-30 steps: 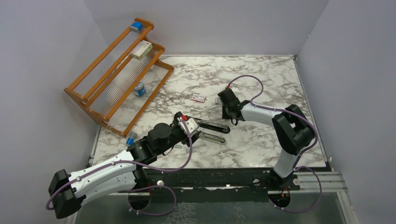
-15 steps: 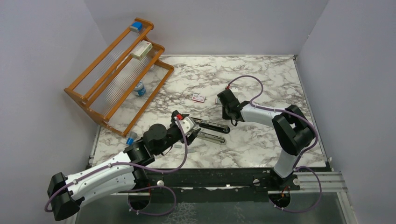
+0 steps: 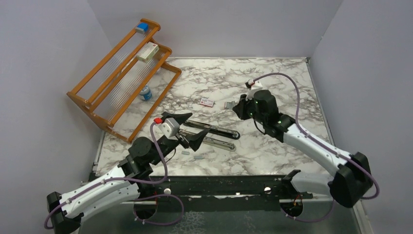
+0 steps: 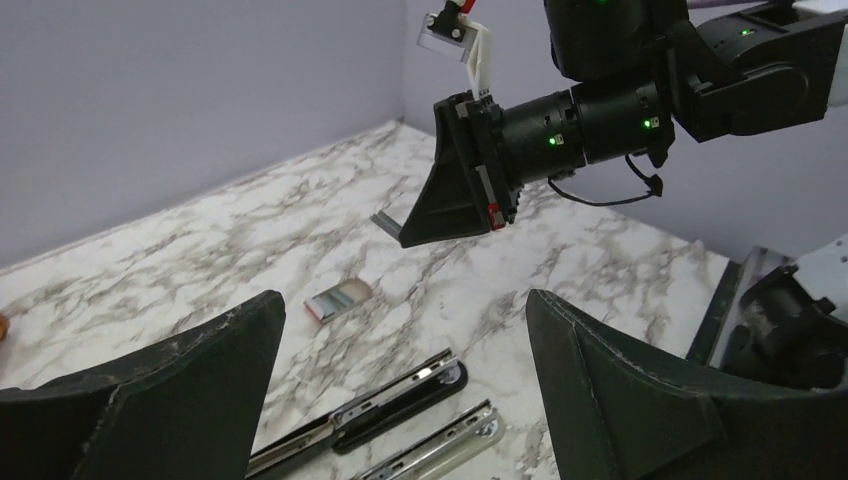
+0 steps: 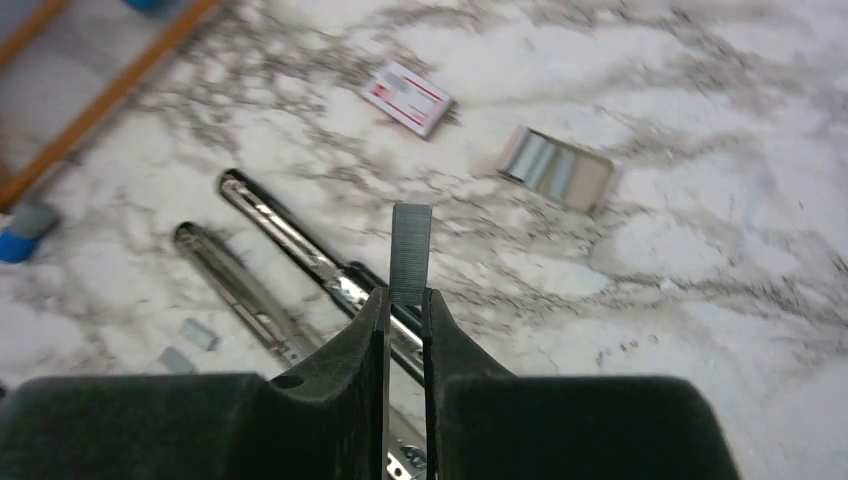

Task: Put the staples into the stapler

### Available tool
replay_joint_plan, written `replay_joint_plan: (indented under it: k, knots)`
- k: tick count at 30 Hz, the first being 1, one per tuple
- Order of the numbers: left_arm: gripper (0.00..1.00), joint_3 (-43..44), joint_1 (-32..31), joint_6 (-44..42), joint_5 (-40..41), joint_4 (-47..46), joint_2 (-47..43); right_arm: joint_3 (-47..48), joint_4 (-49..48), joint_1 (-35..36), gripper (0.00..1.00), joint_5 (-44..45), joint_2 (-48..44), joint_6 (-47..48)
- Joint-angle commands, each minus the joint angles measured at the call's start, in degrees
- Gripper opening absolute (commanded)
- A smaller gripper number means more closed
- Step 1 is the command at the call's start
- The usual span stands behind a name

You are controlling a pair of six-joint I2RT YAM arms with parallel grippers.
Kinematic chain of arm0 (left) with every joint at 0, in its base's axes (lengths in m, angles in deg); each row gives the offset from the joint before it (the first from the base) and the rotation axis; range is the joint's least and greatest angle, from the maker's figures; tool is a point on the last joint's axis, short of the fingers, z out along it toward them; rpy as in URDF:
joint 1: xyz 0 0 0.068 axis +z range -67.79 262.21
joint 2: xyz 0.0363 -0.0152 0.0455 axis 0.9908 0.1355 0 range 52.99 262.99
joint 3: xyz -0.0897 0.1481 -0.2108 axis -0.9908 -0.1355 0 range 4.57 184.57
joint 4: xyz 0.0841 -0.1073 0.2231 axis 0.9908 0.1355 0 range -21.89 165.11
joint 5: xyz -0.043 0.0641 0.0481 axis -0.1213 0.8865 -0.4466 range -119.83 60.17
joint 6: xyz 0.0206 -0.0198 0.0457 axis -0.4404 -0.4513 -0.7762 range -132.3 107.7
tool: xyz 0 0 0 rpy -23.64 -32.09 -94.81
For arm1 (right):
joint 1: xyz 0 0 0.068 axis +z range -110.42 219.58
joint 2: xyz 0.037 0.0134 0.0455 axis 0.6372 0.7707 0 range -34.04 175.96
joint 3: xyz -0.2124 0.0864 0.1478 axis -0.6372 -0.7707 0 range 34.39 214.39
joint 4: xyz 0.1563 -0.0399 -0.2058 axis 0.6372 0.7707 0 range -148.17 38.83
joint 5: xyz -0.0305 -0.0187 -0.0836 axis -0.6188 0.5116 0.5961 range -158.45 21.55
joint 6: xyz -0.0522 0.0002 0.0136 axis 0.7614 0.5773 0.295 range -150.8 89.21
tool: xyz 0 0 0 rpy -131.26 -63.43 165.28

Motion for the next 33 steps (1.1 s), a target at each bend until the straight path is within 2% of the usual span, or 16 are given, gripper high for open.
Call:
replay_joint_plan:
  k: [1,7,14,21,27,33]
  knots:
    - [0.94,1.59,0.17,0.21,-9.46,-7.1,-1.49,-2.34,-6.88,0.16,0.13,-20.01,-10.08,7.18]
    - [0.94,6.98,0.17,-3.56,-16.03,-7.08,0.0,-2.63,-9.7,0.16,0.13,-33.08,-20.76,10.61]
    - [0.92,12.96,0.15,-4.76,-27.67,-7.66,7.47,-0.67,-11.51,0.16,0.13,-50.8,-28.4,15.01]
    - [0.87,16.84,0.15,-4.56,-32.74,-13.7,13.04,0.34,-15.42,0.16,0.13,-57.9,-32.34,14.06]
    - [0.82,18.55,0.17,-3.18,-36.2,-17.2,16.34,1.31,-19.88,0.16,0.13,-62.27,-32.12,11.29]
    - [0.73,19.44,0.17,-1.44,-38.56,-18.52,18.18,1.46,-21.58,0.13,0.13,-64.36,-30.36,10.73]
